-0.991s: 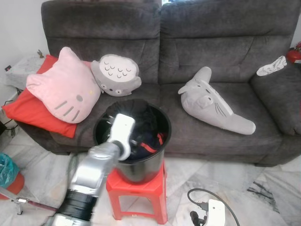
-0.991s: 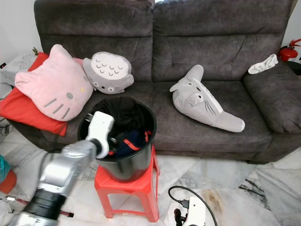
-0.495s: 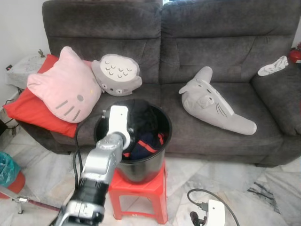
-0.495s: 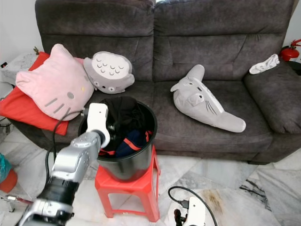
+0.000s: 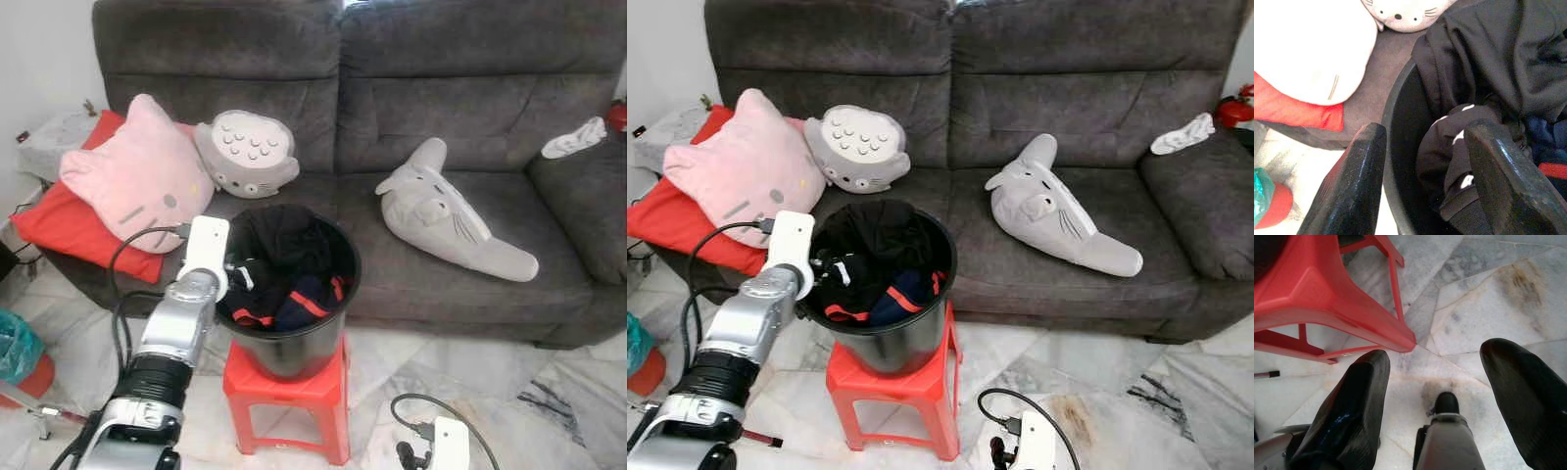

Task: Hang hanger

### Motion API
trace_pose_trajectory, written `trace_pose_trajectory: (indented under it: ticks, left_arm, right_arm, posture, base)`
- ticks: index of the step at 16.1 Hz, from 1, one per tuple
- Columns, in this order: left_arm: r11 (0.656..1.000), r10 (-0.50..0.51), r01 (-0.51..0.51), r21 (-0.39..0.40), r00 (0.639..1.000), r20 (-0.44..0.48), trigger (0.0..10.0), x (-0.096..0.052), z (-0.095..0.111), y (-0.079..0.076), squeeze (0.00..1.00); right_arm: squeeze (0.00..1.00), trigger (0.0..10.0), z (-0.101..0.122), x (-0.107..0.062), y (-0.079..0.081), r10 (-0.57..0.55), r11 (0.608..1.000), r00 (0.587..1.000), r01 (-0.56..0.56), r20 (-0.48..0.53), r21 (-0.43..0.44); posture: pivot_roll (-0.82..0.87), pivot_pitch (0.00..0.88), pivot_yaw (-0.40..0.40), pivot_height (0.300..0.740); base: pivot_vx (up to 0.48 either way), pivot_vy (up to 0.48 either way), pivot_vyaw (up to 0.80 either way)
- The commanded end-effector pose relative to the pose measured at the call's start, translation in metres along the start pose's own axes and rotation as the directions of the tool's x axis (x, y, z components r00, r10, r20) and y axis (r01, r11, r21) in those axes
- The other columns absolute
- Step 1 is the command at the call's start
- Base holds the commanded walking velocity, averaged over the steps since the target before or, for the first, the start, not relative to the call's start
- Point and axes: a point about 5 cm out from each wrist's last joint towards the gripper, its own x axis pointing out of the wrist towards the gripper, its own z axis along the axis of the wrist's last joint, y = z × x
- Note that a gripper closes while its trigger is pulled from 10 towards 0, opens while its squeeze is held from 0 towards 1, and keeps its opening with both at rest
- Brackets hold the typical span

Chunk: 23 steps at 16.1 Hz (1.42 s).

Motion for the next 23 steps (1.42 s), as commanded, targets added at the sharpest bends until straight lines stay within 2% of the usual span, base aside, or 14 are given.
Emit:
trace_pose_trajectory:
  ticks: [1, 5, 8, 9, 11, 13, 20, 23]
  left_arm:
    - [1.0, -0.006, 0.005, -0.017, 1.0, -0.023, 10.0, -0.002, -0.007, 0.008, 1.0]
    - [0.999, -0.02, 0.018, -0.039, 0.999, -0.05, 10.0, -0.006, -0.012, 0.014, 1.0]
    - [0.998, -0.051, 0.048, -0.038, 0.997, -0.057, 10.0, -0.008, -0.012, 0.012, 1.0]
    - [0.997, -0.07, 0.067, -0.039, 0.996, -0.059, 10.0, -0.009, -0.013, 0.011, 0.89]
    - [0.993, -0.116, 0.115, -0.025, 0.991, -0.067, 10.0, -0.011, -0.013, 0.004, 0.0]
    - [0.987, -0.164, 0.163, -0.013, 0.981, -0.1, 10.0, -0.013, -0.02, -0.004, 0.0]
    - [0.979, -0.202, 0.201, -0.023, 0.97, -0.131, 10.0, -0.015, -0.026, -0.012, 0.0]
    - [0.968, -0.249, 0.251, -0.01, 0.954, -0.167, 10.0, -0.018, -0.033, -0.02, 0.0]
  right_arm:
    - [0.0, 10.0, -0.004, -0.001, 0.001, 0.005, 1.0, 1.0, -0.005, -0.018, -0.006]
    - [0.0, 10.0, -0.004, -0.001, 0.0, 0.005, 1.0, 1.0, -0.006, -0.021, -0.011]
    - [0.0, 10.0, -0.004, -0.001, 0.001, 0.005, 1.0, 1.0, -0.005, -0.022, -0.013]
    - [0.0, 10.0, -0.005, -0.001, 0.001, 0.005, 1.0, 1.0, -0.006, -0.024, -0.014]
    - [0.0, 10.0, -0.005, -0.001, 0.001, 0.006, 1.0, 1.0, -0.007, -0.026, -0.017]
    - [0.0, 10.0, -0.007, -0.001, 0.001, 0.008, 1.0, 1.0, -0.008, -0.03, -0.021]
    - [0.0, 10.0, -0.009, -0.002, 0.002, 0.012, 1.0, 0.999, -0.013, -0.037, -0.026]
    - [0.0, 10.0, -0.009, -0.002, 0.003, 0.012, 1.0, 0.999, -0.013, -0.036, -0.025]
  posture:
    - [0.02, 0.0, 0.058, 0.74]
    - [0.02, 0.0, 0.055, 0.74]
    - [0.02, 0.0, 0.056, 0.74]
    - [0.02, 0.0, 0.057, 0.74]
    - [0.02, 0.0, 0.058, 0.74]
    - [0.02, 0.0, 0.063, 0.74]
    - [0.02, 0.0, 0.064, 0.74]
    - [0.02, 0.0, 0.064, 0.74]
  base:
    - [0.0, 0.0, 0.0]
    - [0.0, 0.0, 0.0]
    - [0.0, 0.0, 0.0]
    - [0.0, 0.0, 0.0]
    - [0.0, 0.0, 0.0]
    - [0.0, 0.0, 0.0]
    - [0.0, 0.0, 0.0]
    - [0.0, 0.0, 0.0]
